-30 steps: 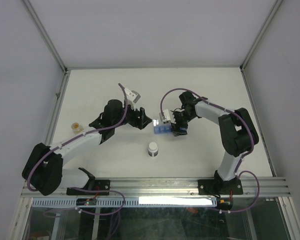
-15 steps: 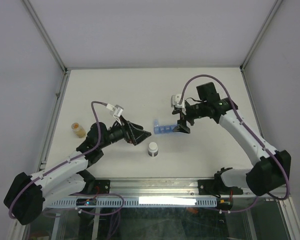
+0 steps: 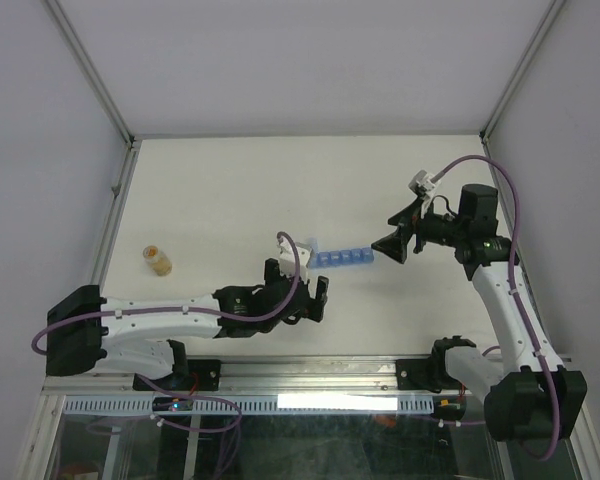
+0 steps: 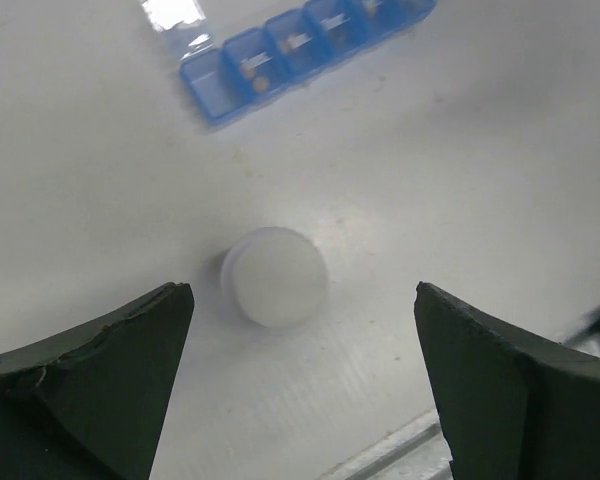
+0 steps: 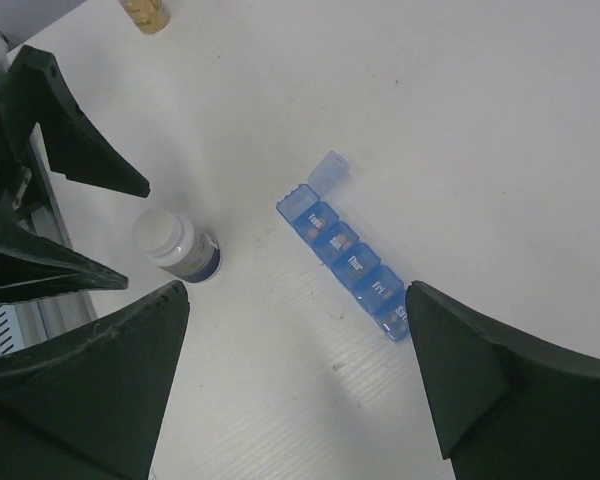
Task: Sort the pills into containers
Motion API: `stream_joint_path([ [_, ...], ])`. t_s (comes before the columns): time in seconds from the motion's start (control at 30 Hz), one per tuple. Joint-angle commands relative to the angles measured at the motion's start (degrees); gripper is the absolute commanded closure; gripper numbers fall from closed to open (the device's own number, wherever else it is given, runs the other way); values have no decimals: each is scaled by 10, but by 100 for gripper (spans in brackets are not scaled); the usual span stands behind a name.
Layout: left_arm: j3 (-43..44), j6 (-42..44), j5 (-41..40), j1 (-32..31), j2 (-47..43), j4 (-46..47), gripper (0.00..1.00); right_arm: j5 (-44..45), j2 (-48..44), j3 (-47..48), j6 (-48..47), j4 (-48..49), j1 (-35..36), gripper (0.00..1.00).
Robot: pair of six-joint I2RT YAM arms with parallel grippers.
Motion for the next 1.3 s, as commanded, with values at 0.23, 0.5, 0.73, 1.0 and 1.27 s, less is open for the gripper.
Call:
stream_joint_path([
  [0.23,57,-28,-73,-4,91,-80,5,-35,-7,-3,55,62,-12,8],
  [0.5,82,-21,-39,7,157,-84,28,-40,-5,-6,53,61,-12,8],
  [0.73,58,-21,-23,67,122,-100,65,-43,-3,-6,50,56,-12,8],
  [1.0,15,36,-22,279,35,-36,70,-47,-4,-7,51,56,-12,8],
  [1.27,116,74,61,539,207,99,74,-57,-10,-10,54,57,-11,9],
])
